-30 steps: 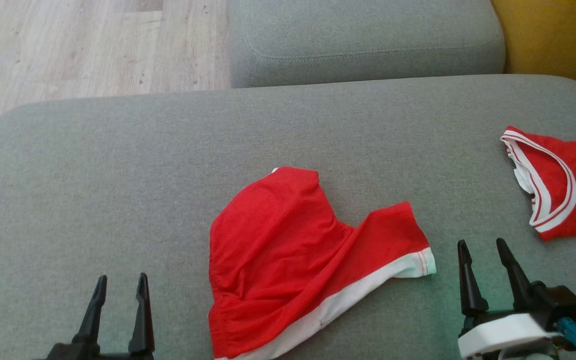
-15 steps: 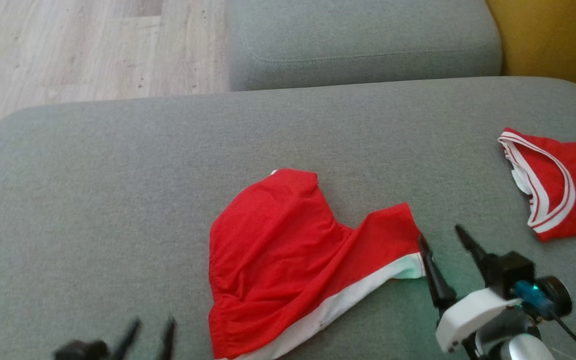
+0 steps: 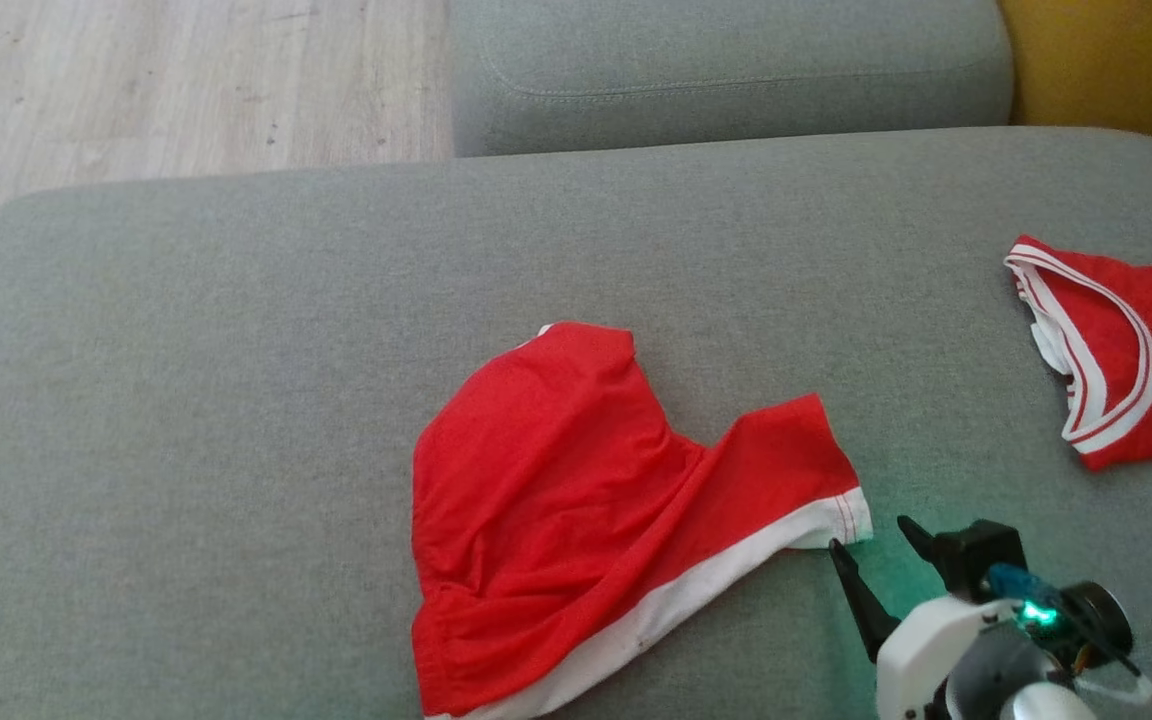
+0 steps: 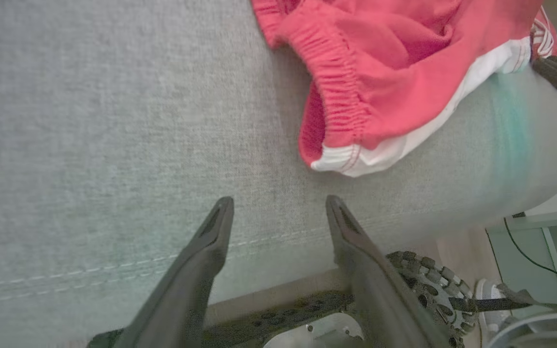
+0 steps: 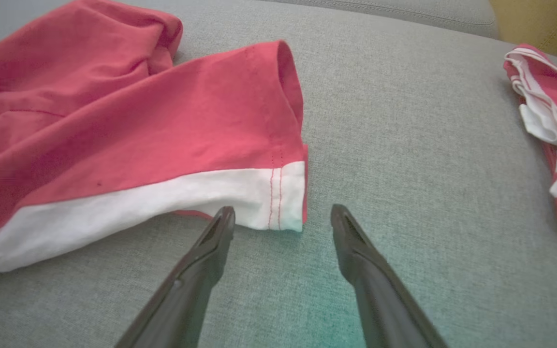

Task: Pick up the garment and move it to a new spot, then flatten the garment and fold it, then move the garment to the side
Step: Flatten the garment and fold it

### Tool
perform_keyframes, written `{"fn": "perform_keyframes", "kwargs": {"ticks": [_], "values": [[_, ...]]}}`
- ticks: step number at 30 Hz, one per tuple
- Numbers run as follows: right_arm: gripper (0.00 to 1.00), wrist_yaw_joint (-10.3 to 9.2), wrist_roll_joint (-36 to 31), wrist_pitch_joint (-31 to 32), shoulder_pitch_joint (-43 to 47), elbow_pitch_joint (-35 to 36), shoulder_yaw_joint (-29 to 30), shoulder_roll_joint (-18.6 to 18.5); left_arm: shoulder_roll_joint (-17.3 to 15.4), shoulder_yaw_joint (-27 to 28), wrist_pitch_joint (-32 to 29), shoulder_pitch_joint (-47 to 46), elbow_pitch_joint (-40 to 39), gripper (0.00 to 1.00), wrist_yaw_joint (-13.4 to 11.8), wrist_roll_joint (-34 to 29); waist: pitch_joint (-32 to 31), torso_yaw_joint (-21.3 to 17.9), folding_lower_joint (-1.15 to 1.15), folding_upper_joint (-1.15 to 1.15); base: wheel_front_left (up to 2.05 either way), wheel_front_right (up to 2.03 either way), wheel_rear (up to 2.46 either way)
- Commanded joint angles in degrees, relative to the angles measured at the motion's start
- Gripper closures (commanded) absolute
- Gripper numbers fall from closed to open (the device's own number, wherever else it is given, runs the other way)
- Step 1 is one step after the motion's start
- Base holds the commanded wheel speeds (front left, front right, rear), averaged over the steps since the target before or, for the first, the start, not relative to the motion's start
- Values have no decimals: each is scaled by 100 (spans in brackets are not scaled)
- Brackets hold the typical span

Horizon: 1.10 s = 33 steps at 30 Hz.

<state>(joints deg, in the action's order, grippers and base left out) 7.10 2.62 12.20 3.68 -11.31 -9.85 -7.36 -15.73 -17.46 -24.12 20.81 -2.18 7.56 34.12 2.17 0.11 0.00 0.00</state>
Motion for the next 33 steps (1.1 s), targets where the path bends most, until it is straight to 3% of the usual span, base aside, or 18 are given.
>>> {"fn": "perform_keyframes", "kwargs": {"ticks": [1, 11, 24, 33], "values": [[0, 39, 35, -19, -354, 123, -160, -118, -57, 95, 45, -370, -139, 0, -9, 90, 15, -19, 0, 0, 0, 0, 0], [0, 39, 67, -120, -749, -378, -391, -152, -270, -274, 186, -700, 285, 0, -8, 393, 132, -31, 0, 0, 0, 0, 0], [0, 39, 95, -268, -1048, -711, -508, -91, -303, -858, 574, -1419, 742, 0, -8, 685, 317, -62, 0, 0, 0, 0, 0], [0, 39, 133, -340, -1127, -861, -560, -79, -446, -941, 863, -1610, 812, 0, -8, 723, 319, -90, 0, 0, 0, 0, 0]]}}
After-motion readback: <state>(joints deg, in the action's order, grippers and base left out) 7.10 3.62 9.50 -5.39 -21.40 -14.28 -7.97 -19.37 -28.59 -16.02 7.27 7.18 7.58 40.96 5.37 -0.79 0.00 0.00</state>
